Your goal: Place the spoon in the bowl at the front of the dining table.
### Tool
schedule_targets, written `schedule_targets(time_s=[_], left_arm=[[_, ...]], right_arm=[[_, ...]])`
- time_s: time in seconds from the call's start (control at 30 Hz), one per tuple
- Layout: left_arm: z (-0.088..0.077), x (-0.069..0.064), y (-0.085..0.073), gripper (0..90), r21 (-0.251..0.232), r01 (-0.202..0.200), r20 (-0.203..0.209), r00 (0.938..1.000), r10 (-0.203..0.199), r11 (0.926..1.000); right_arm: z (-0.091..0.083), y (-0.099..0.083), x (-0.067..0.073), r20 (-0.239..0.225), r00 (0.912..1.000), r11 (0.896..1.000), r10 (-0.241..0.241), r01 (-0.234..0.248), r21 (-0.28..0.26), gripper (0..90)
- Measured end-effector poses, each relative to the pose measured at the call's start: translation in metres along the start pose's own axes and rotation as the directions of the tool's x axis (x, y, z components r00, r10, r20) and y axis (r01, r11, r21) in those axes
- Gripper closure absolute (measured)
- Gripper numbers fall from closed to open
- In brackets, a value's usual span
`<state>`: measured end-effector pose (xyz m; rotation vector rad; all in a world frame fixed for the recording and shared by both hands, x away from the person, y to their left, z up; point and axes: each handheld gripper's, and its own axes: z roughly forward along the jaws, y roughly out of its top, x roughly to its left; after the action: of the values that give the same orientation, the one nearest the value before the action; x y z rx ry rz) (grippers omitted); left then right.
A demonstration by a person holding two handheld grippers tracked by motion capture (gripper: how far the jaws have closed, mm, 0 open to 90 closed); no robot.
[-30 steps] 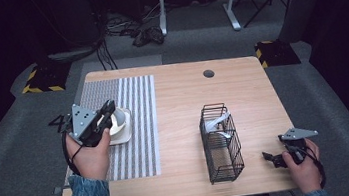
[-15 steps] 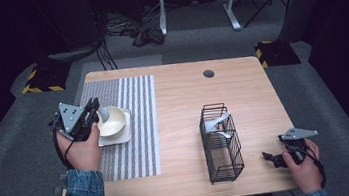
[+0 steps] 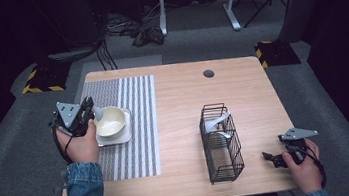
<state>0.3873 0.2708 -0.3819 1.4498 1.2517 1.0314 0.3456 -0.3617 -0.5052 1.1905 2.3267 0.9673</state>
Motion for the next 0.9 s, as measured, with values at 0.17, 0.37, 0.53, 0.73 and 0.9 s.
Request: schedule_targets(time_s=[0.17, 0.37, 0.53, 0.73, 0.9], left_arm=[[0.007, 0.002, -0.011, 84.9, 0.023, -0.013, -0.022, 0.9997, 0.014, 0.9996], [0.012, 0.003, -0.023, 84.9, 0.042, -0.014, -0.025, 0.9996, 0.015, 0.9990], [0.018, 0.002, -0.034, 84.9, 0.060, 0.000, -0.021, 0.9998, 0.001, 0.9982], [0.024, -0.001, -0.042, 84.9, 0.081, 0.000, -0.019, 0.9998, 0.001, 0.9967], [0.027, 0.000, -0.048, 84.9, 0.099, 0.002, -0.024, 0.9997, 0.000, 0.9950]], right_arm=[[0.000, 0.000, 0.000, 0.000, 1.0000, 1.000, 0.000, 0.000, 0.000, 0.1], [0.000, 0.000, 0.000, 0.000, 1.0000, 1.000, 0.000, 0.000, 0.000, 0.0], [0.000, 0.000, 0.000, 0.000, 1.0000, 1.000, 0.000, 0.000, 0.000, 0.1], [0.000, 0.000, 0.000, 0.000, 1.0000, 1.000, 0.000, 0.000, 0.000, 0.1], [0.000, 0.000, 0.000, 0.000, 1.0000, 1.000, 0.000, 0.000, 0.000, 0.1]])
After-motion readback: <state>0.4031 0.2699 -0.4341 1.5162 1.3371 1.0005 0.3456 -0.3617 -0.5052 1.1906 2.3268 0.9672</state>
